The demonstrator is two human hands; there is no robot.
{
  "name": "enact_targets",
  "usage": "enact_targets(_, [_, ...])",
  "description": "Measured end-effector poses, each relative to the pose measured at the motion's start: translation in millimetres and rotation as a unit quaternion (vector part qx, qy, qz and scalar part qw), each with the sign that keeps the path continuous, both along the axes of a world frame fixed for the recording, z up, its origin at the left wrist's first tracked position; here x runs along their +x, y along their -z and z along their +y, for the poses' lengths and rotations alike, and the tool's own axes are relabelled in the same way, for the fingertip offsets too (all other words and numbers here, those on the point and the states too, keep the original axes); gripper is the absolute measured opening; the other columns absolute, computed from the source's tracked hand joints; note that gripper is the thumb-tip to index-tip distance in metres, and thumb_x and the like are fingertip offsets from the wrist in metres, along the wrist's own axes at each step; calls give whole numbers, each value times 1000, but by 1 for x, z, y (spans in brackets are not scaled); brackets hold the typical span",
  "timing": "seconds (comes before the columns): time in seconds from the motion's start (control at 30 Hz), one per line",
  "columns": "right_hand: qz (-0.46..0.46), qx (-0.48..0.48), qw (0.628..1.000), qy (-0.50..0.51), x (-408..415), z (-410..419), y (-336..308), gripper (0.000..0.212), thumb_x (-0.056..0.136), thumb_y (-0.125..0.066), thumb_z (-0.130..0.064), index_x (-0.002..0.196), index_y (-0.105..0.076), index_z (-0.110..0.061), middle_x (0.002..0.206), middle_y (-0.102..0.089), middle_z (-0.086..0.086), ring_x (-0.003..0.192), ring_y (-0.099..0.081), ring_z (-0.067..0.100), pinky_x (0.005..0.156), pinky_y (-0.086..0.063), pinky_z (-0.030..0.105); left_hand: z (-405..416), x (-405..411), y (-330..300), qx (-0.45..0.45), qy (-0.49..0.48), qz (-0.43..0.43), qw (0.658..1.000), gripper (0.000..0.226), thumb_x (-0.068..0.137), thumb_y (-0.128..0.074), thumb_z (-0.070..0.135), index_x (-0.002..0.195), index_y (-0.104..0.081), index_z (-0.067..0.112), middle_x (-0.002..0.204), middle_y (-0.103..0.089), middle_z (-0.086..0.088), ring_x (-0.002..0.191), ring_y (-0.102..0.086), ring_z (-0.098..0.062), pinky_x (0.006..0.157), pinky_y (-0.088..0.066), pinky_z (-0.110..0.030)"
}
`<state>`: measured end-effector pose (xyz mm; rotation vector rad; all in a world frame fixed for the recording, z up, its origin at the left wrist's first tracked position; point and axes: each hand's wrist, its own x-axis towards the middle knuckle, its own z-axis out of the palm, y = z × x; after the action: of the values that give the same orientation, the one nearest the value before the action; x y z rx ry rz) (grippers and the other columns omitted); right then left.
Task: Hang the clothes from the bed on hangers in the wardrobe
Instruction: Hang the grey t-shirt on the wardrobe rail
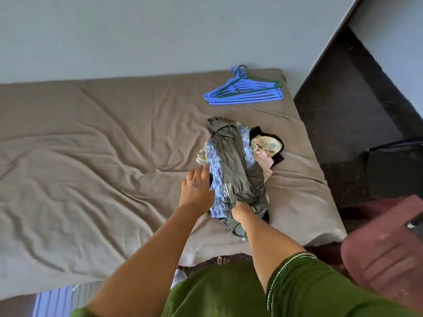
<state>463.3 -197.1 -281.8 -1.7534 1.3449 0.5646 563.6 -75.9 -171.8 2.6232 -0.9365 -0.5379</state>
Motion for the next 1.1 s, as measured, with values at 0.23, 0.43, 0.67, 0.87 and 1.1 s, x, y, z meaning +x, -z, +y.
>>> enact_targets(0.23, [-291,161,865,375,100,-5,-135,16,81,-72,1,72,-65,-10,80,-66,9,71,-62,21,61,-53,31,-17,48,-24,49,41,131,989,92,85,-67,39,153,-11,12,155,-24,-8,142,-20,-30,114,-27,-40])
enact_targets(0.43, [-528,203,759,323,186,-16,-303,36,92,-42,13,73,-48,-17,61,-56,-5,66,-52,9,63,-41,24,-19,109,-84,-47,-45,175,982,39,97,-51,41,118,-60,9,114,-66,-19,107,-61,-36,84,-48,-38])
enact_targets(0.67, [-518,48,852,57,204,-13,-407,59,90,-67,-23,140,-36,-23,122,-55,5,107,-56,14,84,-48,24,-18,174,-243,-439,-137,430,777,25,100,-45,14,85,-64,8,71,-67,-7,60,-64,-17,54,-53,-24])
enact_targets(0.87, [-447,-250,856,-76,213,34,-388,41,84,-70,-27,120,-53,-18,107,-68,2,99,-64,20,88,-49,32,1,198,-359,-591,-87,421,683,23,103,-41,18,92,-54,2,81,-69,-13,76,-71,-24,73,-59,-28])
enact_targets(1.1, [-552,-19,833,-42,236,36,-442,7,92,-64,-24,98,-60,-22,91,-68,1,97,-66,17,91,-51,33,31,216,-412,-622,-68,261,735,22,103,-45,22,102,-58,4,109,-68,-17,99,-69,-22,88,-55,-28])
